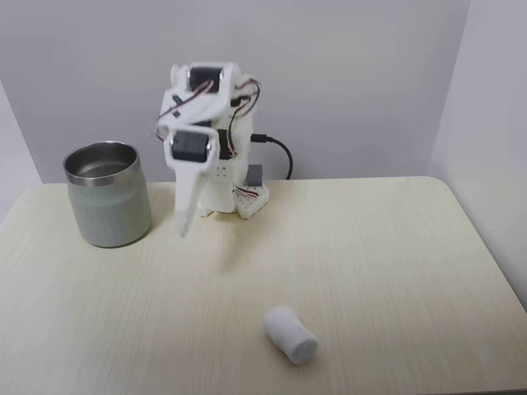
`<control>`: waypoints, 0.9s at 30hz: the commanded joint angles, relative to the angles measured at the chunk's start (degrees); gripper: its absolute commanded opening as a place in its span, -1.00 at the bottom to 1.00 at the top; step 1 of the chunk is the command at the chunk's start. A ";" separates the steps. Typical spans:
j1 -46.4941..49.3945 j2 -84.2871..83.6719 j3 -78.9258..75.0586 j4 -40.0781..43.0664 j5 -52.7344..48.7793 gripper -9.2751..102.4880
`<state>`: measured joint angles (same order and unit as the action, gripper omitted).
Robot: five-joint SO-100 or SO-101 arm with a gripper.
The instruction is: Grasp a dressing and put it in the cup.
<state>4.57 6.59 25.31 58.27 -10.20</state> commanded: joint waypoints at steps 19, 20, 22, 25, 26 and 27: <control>-14.15 70.66 63.02 20.65 -64.51 -0.47; -15.56 71.98 63.02 20.65 -66.09 -0.47; -18.28 75.15 63.72 20.74 -68.12 -0.46; -22.32 81.12 66.18 20.83 -68.91 -0.45; -23.47 83.58 67.24 20.92 -68.82 -0.44; -24.52 86.04 68.55 20.92 -68.55 -0.44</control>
<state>-17.40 88.33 89.30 78.84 -78.40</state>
